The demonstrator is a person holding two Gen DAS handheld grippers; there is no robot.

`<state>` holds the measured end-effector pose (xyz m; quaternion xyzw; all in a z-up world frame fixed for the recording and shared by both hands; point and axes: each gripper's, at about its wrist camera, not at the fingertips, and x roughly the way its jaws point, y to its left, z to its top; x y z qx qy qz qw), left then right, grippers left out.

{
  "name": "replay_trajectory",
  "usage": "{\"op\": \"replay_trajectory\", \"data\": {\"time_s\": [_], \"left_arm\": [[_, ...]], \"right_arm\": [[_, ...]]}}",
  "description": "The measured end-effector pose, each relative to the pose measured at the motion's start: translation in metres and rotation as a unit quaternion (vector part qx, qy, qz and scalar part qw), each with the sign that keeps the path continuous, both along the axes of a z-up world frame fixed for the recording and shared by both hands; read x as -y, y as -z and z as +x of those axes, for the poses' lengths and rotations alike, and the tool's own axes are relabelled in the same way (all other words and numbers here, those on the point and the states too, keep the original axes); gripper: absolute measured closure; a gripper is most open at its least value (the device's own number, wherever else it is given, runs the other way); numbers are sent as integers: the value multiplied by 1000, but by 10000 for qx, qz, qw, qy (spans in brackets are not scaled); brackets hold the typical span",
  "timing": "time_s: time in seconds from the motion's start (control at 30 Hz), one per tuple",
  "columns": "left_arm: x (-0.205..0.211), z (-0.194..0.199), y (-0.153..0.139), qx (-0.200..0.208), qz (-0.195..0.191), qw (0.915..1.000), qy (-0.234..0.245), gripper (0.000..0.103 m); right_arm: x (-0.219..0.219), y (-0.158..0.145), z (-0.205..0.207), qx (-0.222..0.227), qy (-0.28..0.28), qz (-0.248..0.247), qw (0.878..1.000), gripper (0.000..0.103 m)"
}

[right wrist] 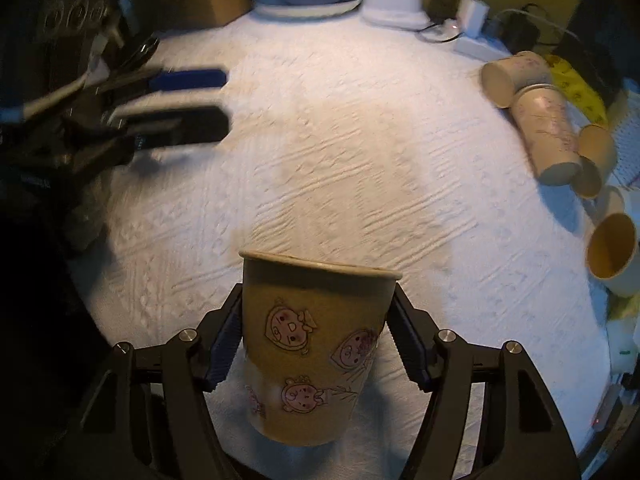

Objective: Flip cup upright

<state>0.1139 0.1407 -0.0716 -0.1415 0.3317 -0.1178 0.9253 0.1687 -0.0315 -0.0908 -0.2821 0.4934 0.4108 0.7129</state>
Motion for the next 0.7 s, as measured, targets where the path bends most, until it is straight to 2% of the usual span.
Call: {"op": "replay_trajectory", "data": {"time_s": [0.07,0.17,0.33,0.53,0.7], "left_arm": [[1,0,0,22,-3,10000,-2,13],[4,-1,0,36,68,10000,13,13],[8,2,4,-44,205,9998,-16,13],[11,3,6,-76,323,9994,-68,13],[15,4,8,-105,403,9991,-46,13]], "right_arm": [[3,-8,6,234,172,178,9994,32],[10,-19,17,816,502,531,9940,32],[26,-18,34,1209,1090,1174,9797,32],[40,-13,23,1616,1437,1461,9653,32],[42,-11,13,1944,1452,1452,9592,32]]}}
